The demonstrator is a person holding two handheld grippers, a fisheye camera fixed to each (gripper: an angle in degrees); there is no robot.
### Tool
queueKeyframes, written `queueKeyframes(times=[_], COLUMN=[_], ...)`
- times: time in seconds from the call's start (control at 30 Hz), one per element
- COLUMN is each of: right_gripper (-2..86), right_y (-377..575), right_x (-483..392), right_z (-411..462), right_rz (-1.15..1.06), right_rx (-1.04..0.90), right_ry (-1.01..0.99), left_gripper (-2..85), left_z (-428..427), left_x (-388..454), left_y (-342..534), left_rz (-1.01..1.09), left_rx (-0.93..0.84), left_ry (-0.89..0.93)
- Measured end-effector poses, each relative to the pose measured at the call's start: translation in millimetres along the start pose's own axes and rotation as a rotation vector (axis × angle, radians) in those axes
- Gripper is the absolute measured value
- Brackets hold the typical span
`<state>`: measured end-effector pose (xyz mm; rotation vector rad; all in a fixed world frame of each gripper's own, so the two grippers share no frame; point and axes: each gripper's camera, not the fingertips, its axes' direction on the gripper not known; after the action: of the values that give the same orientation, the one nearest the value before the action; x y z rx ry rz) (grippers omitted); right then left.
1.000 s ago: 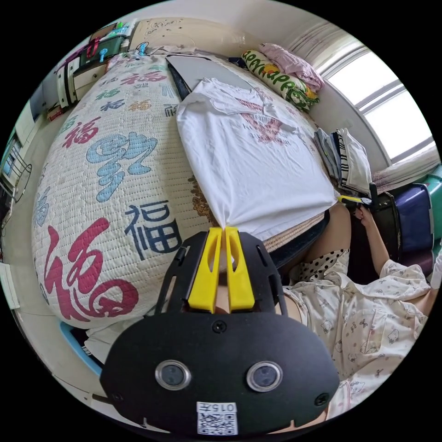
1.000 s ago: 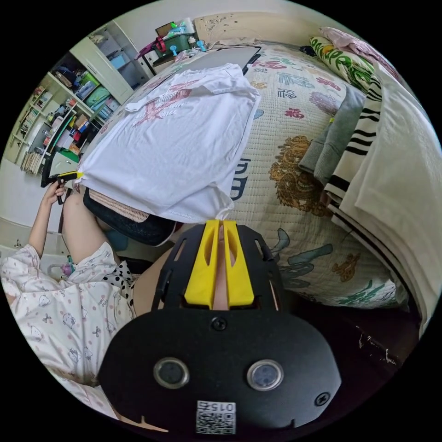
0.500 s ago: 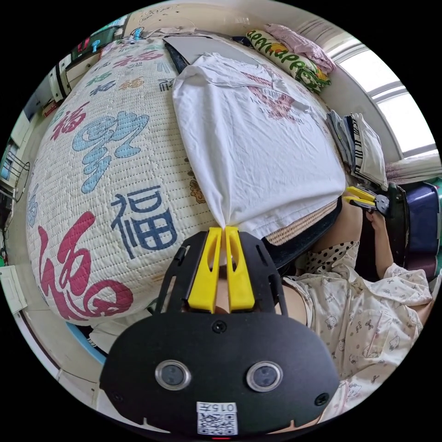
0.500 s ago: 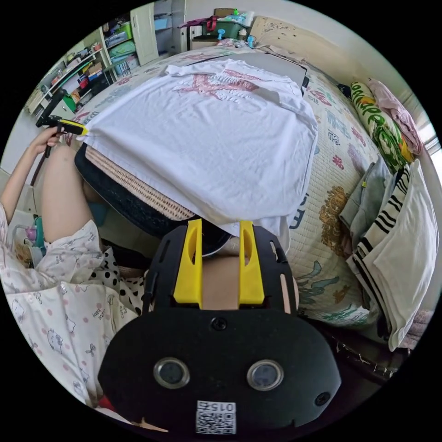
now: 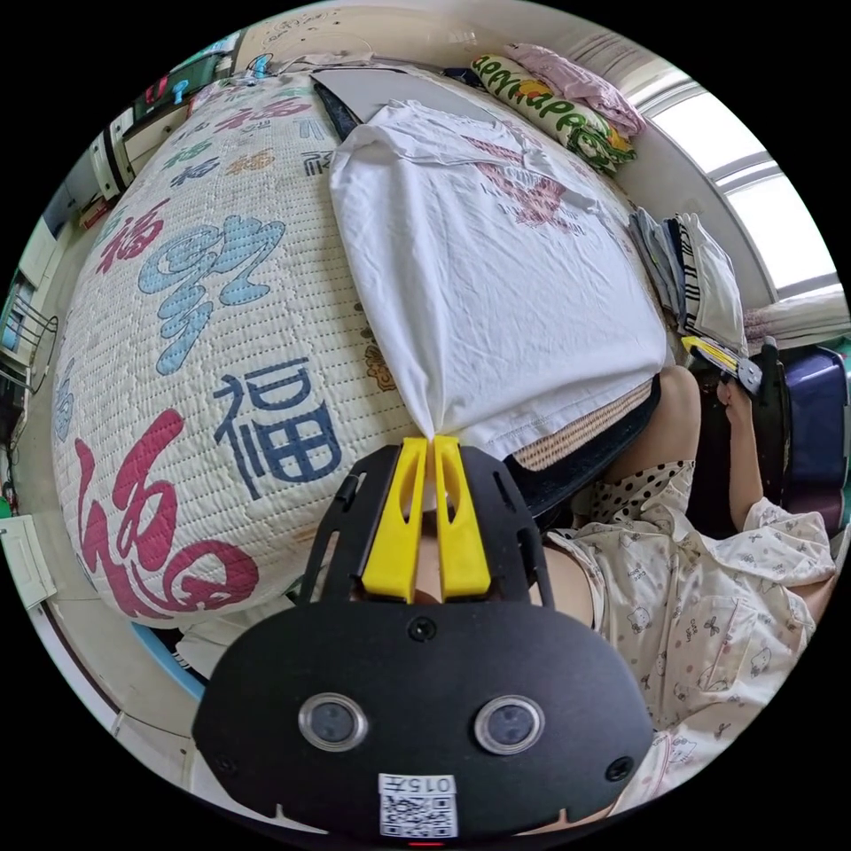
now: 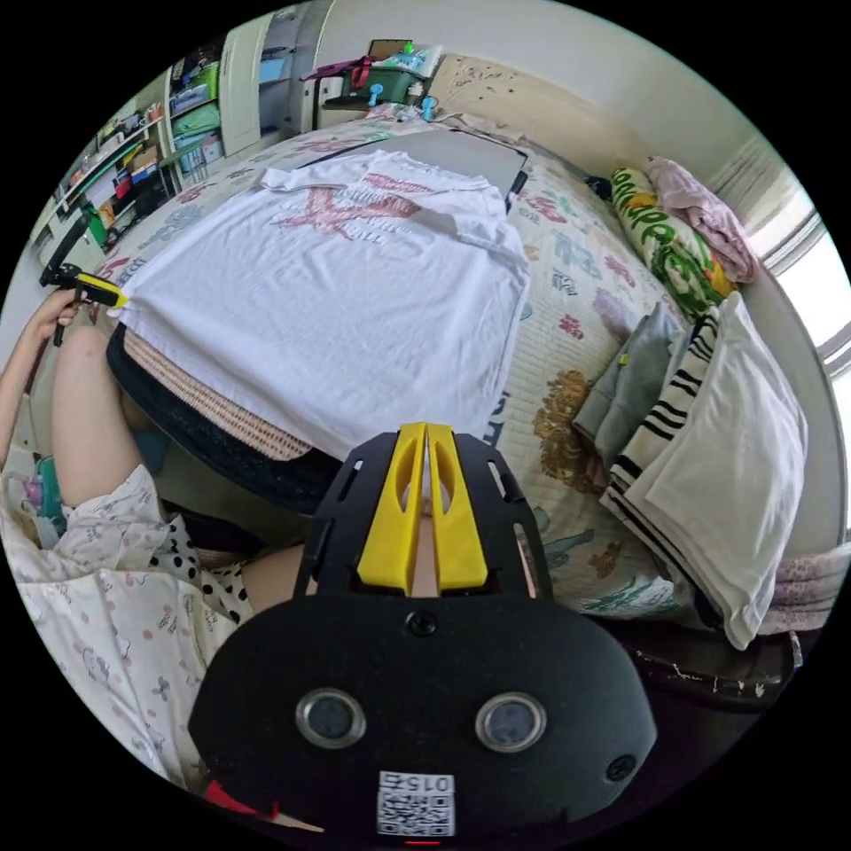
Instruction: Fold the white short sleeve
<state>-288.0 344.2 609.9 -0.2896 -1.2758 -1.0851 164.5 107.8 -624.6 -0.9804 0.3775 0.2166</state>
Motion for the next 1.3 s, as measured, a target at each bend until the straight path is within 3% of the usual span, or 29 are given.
queueKeyframes(times=[0.13,0.3,0.53,0.87,1.07,1.3], right_gripper=[7.9,9.3,0.0,5.1,9.2,7.1], right_y=[27,34,15,-13,3,0], right_x=[-3,-23,-22,26,27,6], right_z=[30,56,49,51,38,47], right_rz=[-0.082,-0.142,-0.146,-0.011,-0.049,-0.041], right_rx=[-0.087,-0.104,-0.046,0.034,0.042,0.018], right_ry=[-0.255,-0.223,-0.06,-0.129,-0.222,-0.109], left_gripper=[0.6,0.6,0.6,0.6,0.6,0.6], left_z=[-7,-15,-25,-35,-37,-36], left_x=[-8,-19,-24,-40,-47,-60], left_y=[0,0,0,-1,-1,0], left_rz=[0.0,-0.008,0.001,-0.002,0.0,-0.011], left_rx=[-0.001,0.001,0.001,-0.001,-0.003,-0.004], left_ry=[0.002,0.013,-0.01,0.003,0.004,0.028])
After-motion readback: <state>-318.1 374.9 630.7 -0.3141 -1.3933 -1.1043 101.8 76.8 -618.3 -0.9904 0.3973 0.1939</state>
